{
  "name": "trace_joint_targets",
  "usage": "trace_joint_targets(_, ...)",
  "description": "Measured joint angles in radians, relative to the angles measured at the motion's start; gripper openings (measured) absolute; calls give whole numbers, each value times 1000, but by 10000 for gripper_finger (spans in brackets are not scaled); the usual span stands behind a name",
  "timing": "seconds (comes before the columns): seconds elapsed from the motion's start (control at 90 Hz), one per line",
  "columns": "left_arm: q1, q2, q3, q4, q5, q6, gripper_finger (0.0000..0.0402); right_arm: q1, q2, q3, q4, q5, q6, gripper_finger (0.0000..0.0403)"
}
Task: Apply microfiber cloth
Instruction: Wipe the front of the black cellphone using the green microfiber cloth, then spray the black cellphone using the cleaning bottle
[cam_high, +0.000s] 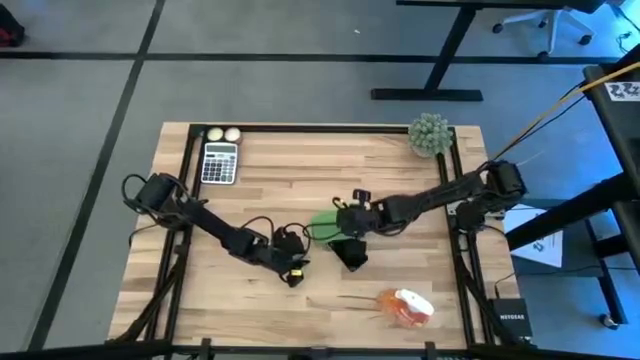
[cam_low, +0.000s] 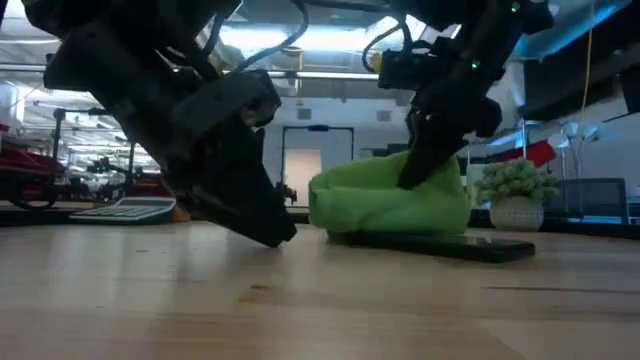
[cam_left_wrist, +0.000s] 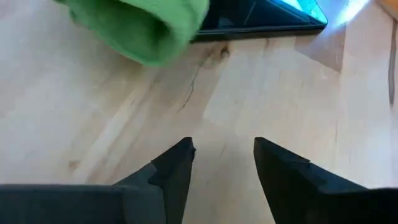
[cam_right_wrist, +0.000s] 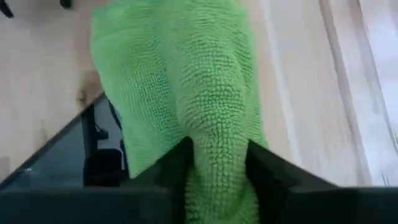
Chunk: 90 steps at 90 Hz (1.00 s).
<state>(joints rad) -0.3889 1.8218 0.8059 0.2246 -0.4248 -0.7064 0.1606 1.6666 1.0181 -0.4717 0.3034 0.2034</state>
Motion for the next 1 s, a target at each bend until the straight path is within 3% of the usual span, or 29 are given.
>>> trace_joint_targets(0.2, -2, -86, 1, -79, -6, -2, 156, -54, -1, 48, -112, -26, 13, 260)
trace_joint_targets(0.367, -17, -172, 2, -162, 11, -124, 156, -65, -2, 103, -185, -98, 26, 310)
trace_joint_targets(0.6, -81, -232, 3, -213, 64, -332, 157, -63, -2, 107, -185, -154, 29, 326)
trace_joint_targets(0.722, -132, -231, 3, -222, 77, -480, 157, -54, -2, 107, -175, -277, 67, 326)
trace_joint_targets(0.867, -198, -201, 3, -207, -23, -628, 157, 8, 0, 105, -95, -429, 105, 326)
trace_joint_targets(1.0, -216, -142, 3, -155, -66, -706, 157, 79, 2, 67, 60, -456, 152, 325)
